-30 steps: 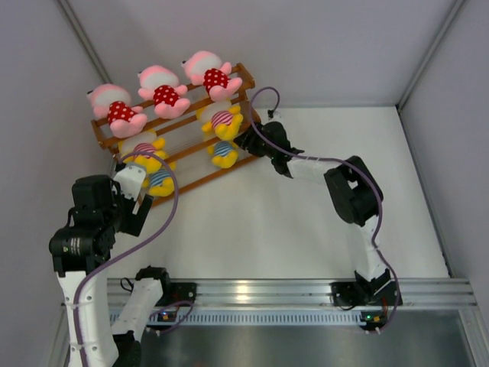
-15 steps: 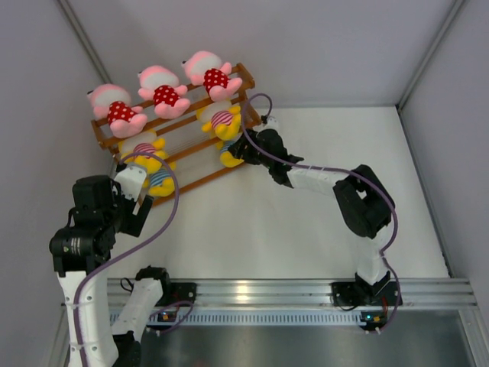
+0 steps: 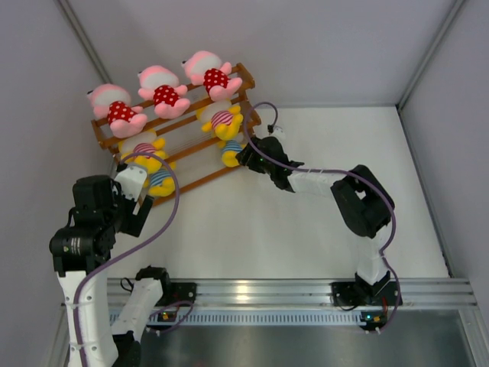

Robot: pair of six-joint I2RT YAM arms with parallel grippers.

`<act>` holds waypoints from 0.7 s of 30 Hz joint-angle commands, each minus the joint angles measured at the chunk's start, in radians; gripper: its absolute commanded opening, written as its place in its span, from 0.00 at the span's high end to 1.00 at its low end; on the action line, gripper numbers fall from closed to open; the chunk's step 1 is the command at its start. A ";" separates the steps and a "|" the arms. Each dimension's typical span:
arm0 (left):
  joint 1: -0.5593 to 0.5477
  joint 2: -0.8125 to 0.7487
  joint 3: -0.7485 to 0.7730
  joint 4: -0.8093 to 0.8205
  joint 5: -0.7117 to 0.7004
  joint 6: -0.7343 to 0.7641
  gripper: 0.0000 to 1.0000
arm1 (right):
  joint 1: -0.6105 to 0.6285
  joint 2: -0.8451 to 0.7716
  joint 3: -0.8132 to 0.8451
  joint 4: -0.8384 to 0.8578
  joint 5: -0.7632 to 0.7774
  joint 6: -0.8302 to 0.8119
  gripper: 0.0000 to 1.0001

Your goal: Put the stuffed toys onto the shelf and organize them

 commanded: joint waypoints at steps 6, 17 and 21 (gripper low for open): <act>-0.005 -0.003 -0.006 0.002 0.005 0.009 0.05 | 0.006 -0.040 -0.035 0.025 0.061 0.031 0.43; -0.016 -0.011 -0.016 -0.002 -0.003 0.009 0.05 | -0.012 0.062 0.048 0.062 0.052 0.111 0.46; -0.021 -0.011 -0.020 -0.004 -0.007 0.010 0.05 | -0.026 0.093 0.095 0.054 0.049 0.099 0.62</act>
